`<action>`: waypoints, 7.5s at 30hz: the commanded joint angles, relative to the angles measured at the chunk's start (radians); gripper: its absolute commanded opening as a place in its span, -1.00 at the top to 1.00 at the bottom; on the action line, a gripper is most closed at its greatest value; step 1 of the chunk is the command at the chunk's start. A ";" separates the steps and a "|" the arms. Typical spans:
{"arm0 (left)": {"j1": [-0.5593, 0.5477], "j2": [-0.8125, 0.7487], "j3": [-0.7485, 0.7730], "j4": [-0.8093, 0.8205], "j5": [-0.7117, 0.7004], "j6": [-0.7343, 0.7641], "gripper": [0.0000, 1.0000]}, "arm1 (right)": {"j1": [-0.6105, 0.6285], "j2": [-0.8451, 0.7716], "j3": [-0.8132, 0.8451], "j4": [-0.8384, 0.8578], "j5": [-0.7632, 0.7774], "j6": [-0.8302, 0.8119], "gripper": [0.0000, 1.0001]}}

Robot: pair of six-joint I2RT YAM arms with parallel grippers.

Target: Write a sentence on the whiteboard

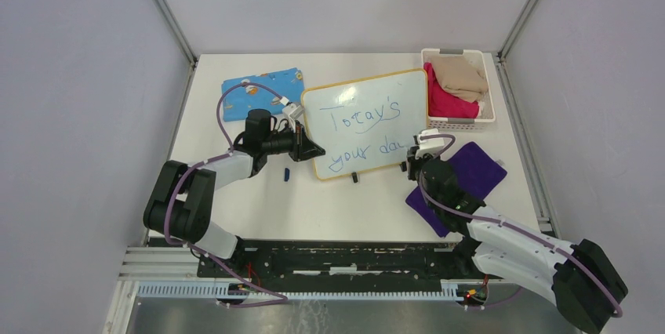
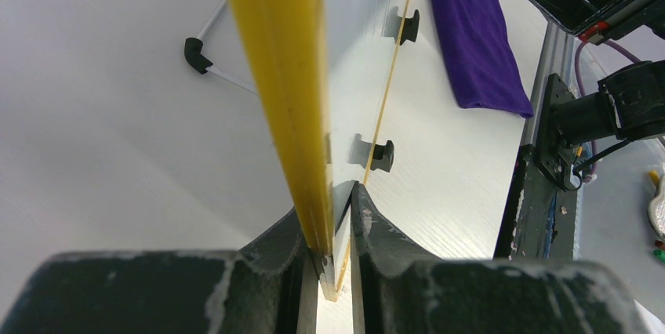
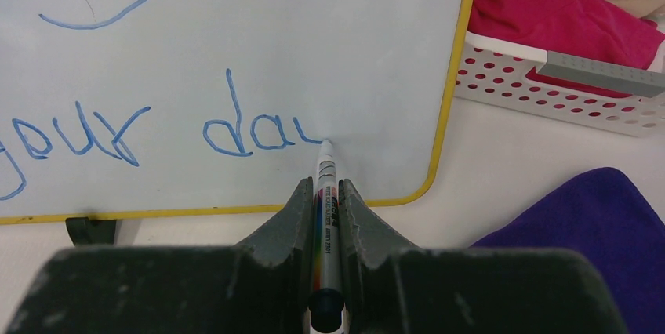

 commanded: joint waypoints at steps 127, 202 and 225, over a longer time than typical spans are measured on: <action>-0.036 0.091 0.002 -0.163 -0.115 0.084 0.53 | -0.129 -0.313 0.096 -0.139 -0.240 0.174 1.00; -0.039 0.103 -0.023 -0.113 -0.156 0.068 0.54 | -0.355 -0.193 -0.019 -0.079 -0.323 0.284 1.00; -0.038 0.103 -0.022 -0.116 -0.158 0.068 0.53 | -0.354 -0.131 -0.057 -0.099 -0.271 0.263 1.00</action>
